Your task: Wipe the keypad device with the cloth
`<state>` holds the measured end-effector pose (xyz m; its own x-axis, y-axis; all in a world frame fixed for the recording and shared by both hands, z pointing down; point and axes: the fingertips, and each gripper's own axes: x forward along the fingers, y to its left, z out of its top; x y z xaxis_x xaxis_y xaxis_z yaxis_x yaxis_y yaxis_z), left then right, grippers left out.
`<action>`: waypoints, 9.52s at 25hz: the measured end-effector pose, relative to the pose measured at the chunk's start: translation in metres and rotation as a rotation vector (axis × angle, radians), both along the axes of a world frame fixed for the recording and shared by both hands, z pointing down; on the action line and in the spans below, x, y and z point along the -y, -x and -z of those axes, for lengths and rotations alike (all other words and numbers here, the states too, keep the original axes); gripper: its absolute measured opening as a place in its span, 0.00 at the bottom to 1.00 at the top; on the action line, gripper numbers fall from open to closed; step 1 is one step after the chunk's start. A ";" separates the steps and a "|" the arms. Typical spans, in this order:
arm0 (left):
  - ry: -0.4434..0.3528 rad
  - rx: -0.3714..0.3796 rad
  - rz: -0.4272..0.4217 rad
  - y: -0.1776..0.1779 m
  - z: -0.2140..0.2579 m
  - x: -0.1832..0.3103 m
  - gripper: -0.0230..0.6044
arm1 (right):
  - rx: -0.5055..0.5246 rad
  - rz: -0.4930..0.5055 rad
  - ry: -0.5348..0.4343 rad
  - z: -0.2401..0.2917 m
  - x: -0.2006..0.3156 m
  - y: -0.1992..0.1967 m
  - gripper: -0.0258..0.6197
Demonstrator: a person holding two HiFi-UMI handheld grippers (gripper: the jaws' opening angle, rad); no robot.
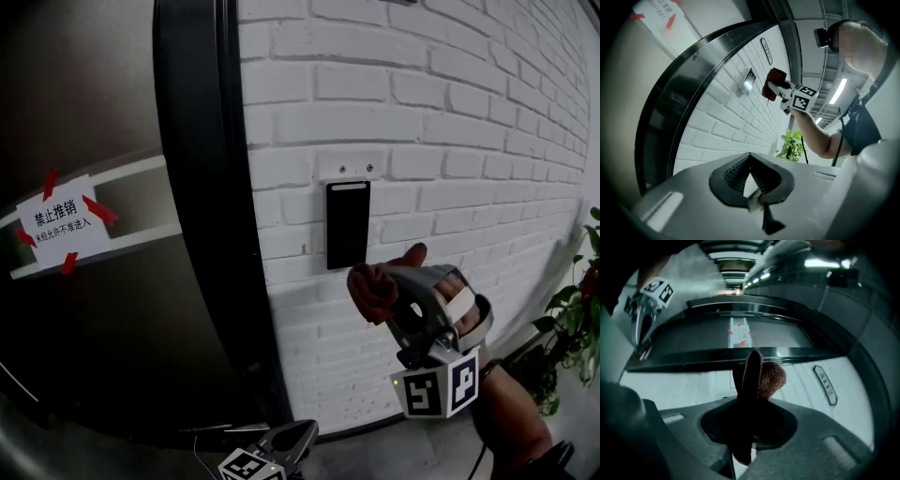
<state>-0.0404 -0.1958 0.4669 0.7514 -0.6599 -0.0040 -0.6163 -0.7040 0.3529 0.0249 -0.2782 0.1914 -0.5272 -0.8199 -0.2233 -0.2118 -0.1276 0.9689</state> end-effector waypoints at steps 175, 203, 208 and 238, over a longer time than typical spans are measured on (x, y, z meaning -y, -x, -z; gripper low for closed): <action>-0.168 0.237 -0.087 -0.018 0.077 0.007 0.06 | 0.001 -0.088 0.060 -0.038 0.093 0.035 0.13; -0.108 0.199 -0.209 0.005 0.038 -0.031 0.06 | 0.137 -0.153 0.603 -0.166 0.040 0.008 0.13; -0.083 0.196 -0.202 0.003 0.023 -0.042 0.06 | 0.411 0.001 0.970 -0.233 -0.029 0.006 0.13; 0.068 0.240 0.168 -0.121 -0.027 -0.207 0.06 | 0.882 0.363 1.387 -0.299 -0.263 -0.196 0.13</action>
